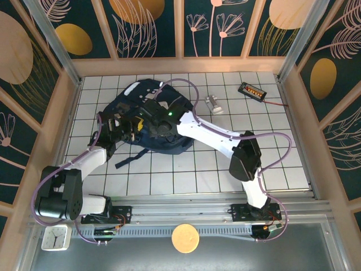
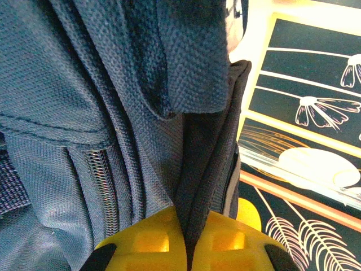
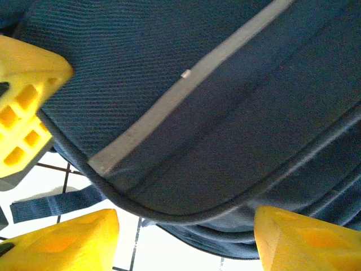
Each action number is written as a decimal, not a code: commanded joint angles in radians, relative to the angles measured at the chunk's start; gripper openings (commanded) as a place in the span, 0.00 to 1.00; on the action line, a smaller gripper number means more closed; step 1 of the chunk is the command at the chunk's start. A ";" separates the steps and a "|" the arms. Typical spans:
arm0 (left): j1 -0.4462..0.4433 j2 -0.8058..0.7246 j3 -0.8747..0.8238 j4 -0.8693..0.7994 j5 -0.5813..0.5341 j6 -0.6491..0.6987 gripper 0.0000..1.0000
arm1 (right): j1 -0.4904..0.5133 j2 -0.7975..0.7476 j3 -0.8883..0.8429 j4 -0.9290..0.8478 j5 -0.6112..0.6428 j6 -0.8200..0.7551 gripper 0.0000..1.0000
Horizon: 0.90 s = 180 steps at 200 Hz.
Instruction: Pack books, pencil case, and school supplies into a backpack
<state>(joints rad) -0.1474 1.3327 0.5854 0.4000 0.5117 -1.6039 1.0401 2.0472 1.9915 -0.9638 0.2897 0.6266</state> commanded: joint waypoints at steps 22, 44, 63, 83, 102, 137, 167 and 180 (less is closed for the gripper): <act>-0.003 -0.072 0.049 0.077 0.005 -0.076 0.00 | 0.030 0.127 0.169 -0.209 0.124 0.010 0.64; -0.003 -0.083 0.044 0.073 -0.001 -0.080 0.00 | 0.039 0.141 0.187 -0.219 0.131 0.005 0.58; -0.003 -0.089 0.043 0.074 -0.004 -0.085 0.00 | 0.046 0.152 0.191 -0.230 0.136 0.001 0.53; -0.003 -0.089 0.050 0.070 -0.007 -0.085 0.00 | 0.057 0.169 0.205 -0.260 0.162 -0.002 0.52; -0.003 -0.089 0.055 0.070 -0.007 -0.083 0.00 | 0.060 0.164 0.207 -0.263 0.176 -0.001 0.47; -0.002 -0.092 0.049 0.076 -0.009 -0.087 0.00 | 0.060 0.151 0.204 -0.246 0.168 -0.019 0.31; -0.003 -0.094 0.043 0.079 -0.014 -0.091 0.00 | 0.064 0.148 0.204 -0.227 0.154 -0.043 0.18; -0.003 -0.095 0.039 0.081 -0.014 -0.090 0.00 | 0.064 0.148 0.206 -0.228 0.153 -0.048 0.13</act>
<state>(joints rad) -0.1520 1.2957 0.5854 0.3843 0.4889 -1.6279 1.0981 2.1971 2.1685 -1.1767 0.4213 0.5896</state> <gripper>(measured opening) 0.062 0.166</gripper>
